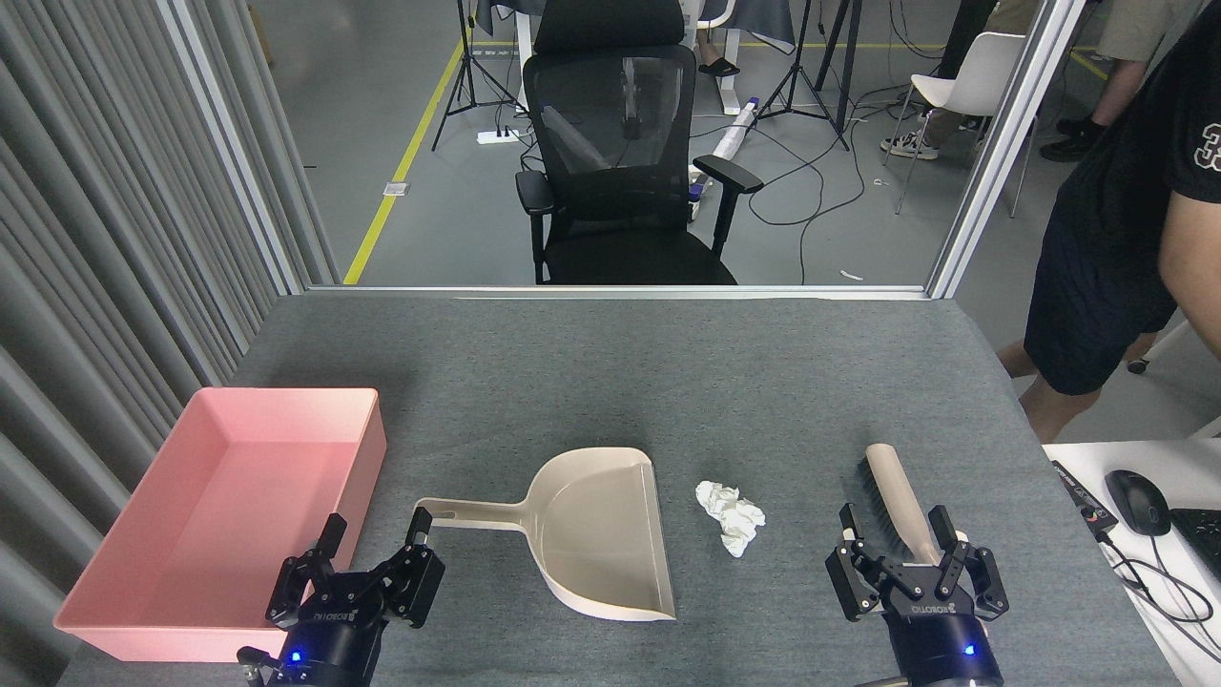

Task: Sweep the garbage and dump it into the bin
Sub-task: 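Move the left gripper to the beige dustpan, right gripper to the brush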

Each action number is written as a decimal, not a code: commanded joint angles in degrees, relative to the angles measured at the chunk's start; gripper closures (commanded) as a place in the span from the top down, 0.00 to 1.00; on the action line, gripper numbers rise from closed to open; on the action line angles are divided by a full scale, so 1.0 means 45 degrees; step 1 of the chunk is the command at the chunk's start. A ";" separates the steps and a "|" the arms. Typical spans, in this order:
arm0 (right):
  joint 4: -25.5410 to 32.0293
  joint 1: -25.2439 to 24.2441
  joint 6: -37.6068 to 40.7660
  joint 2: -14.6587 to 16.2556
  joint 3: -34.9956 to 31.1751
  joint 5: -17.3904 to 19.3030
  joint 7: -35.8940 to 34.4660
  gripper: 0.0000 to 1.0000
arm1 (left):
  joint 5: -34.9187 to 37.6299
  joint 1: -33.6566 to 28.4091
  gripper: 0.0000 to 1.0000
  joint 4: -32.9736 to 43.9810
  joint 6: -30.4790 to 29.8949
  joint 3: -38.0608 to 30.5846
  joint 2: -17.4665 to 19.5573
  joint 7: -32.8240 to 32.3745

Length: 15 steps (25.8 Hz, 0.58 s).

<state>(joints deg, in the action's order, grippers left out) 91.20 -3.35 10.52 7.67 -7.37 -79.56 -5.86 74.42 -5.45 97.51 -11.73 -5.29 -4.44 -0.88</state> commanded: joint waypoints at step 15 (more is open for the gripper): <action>0.0007 -0.0662 0.1002 0.1187 -0.1117 -0.0016 -0.0748 0.99 | -0.0131 0.0313 0.99 0.0342 -0.0206 -0.0269 -0.0068 0.0390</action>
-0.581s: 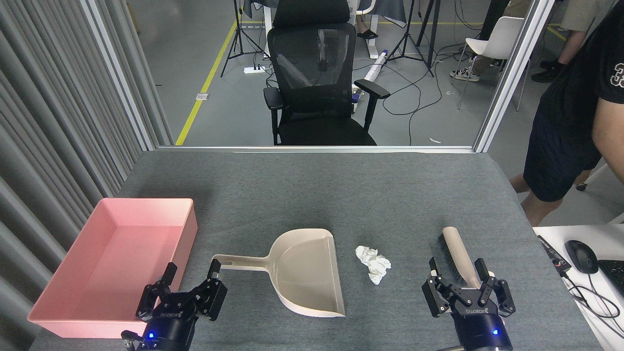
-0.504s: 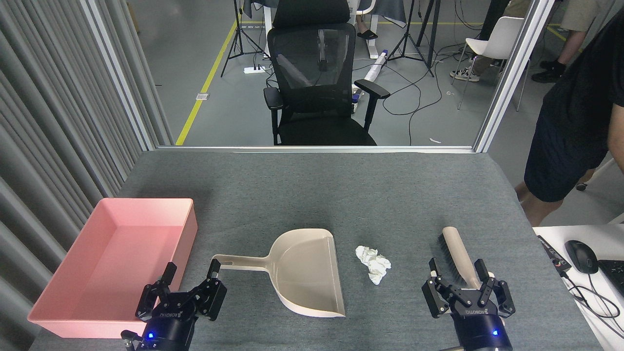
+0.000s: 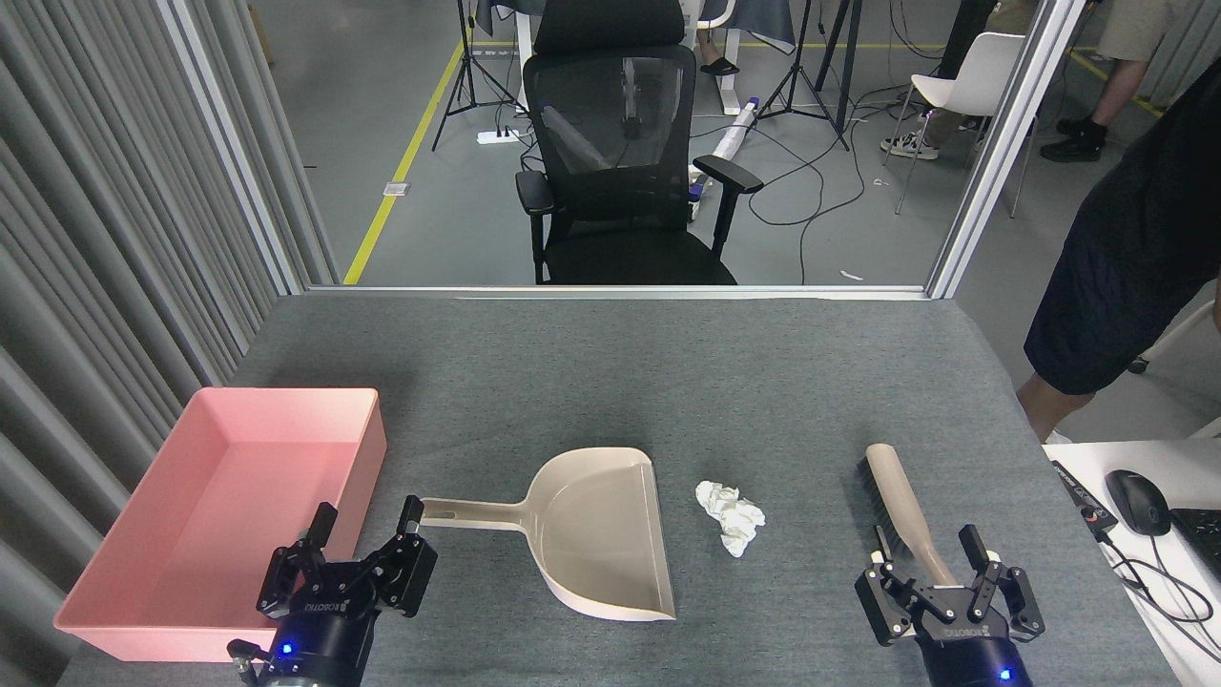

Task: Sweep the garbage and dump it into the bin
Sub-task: 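Move the left gripper to the beige dustpan, right gripper to the brush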

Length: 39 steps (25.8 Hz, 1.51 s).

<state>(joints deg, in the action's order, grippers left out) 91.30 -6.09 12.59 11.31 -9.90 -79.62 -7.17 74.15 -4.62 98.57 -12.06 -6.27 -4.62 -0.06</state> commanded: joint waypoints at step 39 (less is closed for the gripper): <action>-0.0717 -0.1283 0.3102 -0.0423 -0.4245 -0.0040 -0.0457 0.99 | -1.0208 0.0070 0.99 -0.0323 0.1001 0.2527 -0.0029 -0.0670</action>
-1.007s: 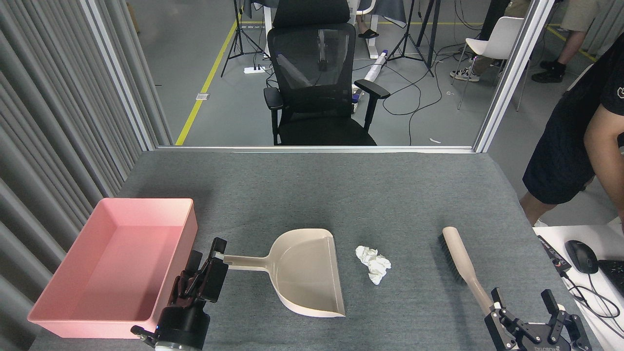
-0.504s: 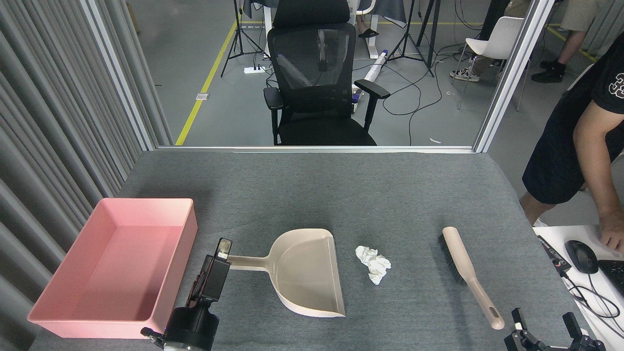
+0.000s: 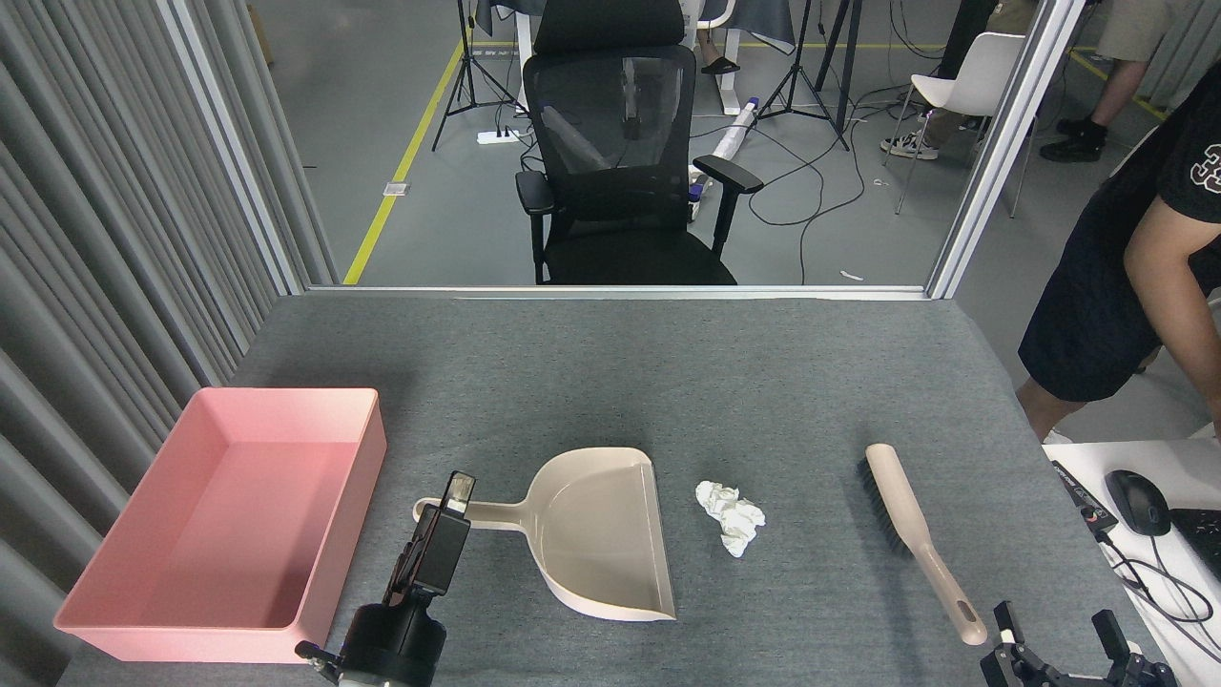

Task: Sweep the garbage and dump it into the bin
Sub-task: 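Move the left gripper to the beige dustpan, right gripper to the brush, then grasp the dustpan handle with the left gripper and the brush handle with the right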

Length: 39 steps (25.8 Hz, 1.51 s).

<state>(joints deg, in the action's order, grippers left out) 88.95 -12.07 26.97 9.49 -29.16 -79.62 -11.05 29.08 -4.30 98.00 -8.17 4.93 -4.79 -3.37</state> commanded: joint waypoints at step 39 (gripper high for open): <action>-0.2599 0.1413 -0.2048 0.0197 0.2554 -0.0782 0.0776 0.99 | -0.1951 0.0662 0.99 -0.3380 -0.0469 -0.0548 -0.0108 0.0124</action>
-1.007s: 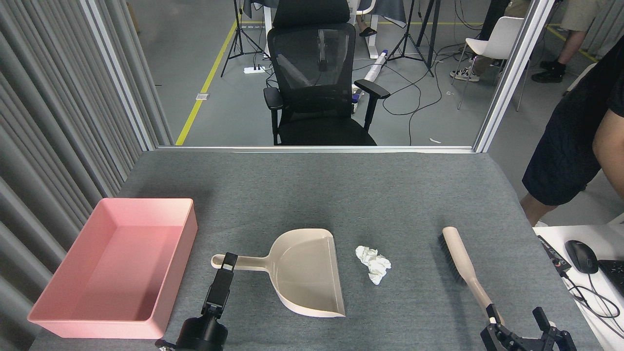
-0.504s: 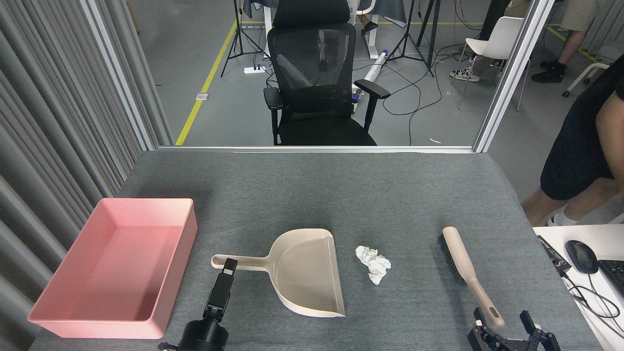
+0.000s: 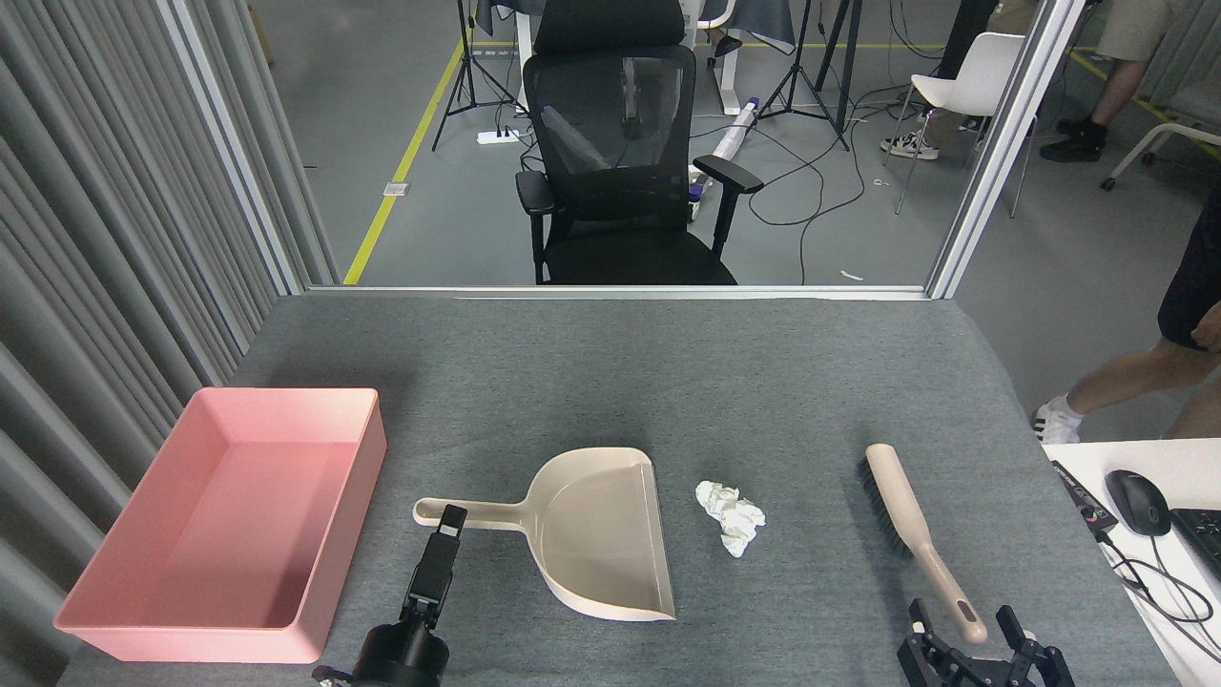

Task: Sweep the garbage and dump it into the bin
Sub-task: 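Grasp the dustpan handle with the left gripper and the brush handle with the right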

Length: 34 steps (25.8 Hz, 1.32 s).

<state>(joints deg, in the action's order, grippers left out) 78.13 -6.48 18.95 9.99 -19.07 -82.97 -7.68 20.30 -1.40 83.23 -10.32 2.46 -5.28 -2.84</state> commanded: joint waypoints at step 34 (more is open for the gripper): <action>-0.0703 0.0738 -0.0560 0.0124 0.0429 -0.0860 0.0008 0.94 | 0.0000 0.0096 0.99 -0.0156 0.0008 -0.0136 0.0000 0.0007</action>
<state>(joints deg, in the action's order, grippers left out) 74.99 -3.17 16.43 10.55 -17.14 -86.87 -7.62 20.30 -1.01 82.57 -10.26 1.91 -5.27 -2.81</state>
